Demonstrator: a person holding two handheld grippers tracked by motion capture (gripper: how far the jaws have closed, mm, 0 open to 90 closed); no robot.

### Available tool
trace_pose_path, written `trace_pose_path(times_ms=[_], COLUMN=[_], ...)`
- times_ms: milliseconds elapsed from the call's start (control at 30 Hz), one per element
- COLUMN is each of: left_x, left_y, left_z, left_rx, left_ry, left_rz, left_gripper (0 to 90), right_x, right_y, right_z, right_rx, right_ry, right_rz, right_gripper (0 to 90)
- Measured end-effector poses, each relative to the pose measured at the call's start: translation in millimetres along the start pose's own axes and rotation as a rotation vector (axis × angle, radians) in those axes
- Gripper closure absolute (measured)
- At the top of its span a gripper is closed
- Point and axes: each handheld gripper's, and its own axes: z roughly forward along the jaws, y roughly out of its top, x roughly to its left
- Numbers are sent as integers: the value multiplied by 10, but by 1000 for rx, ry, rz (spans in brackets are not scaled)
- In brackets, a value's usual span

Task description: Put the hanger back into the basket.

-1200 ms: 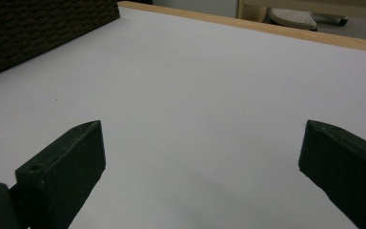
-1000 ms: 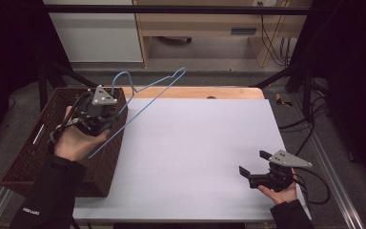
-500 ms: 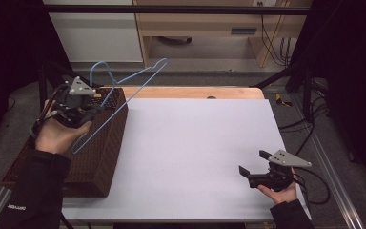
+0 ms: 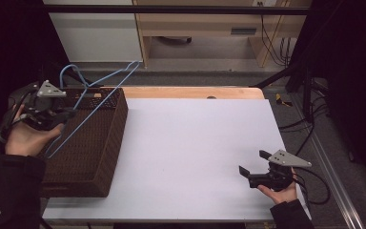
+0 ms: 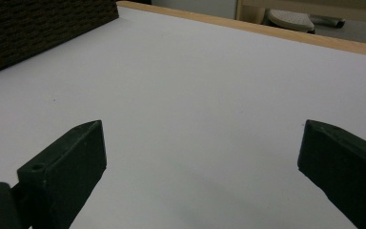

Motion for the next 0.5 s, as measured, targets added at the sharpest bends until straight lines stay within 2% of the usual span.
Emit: trace_pose_path(times_ms=[200,367,500], left_x=[146,254,324], left_y=[-215,-375,-498], left_z=[-6,-13,-4], left_rx=[29,36,50], left_ry=[4,13,15], left_rz=[14,3,12], left_gripper=[875,875,875], right_x=[7,7,9], right_y=[-1,-3,-4], right_z=[10,17,21], right_rx=[2,4,8], right_ry=[2,0,3], right_rz=[3,-2,-2], right_gripper=[29,29,29])
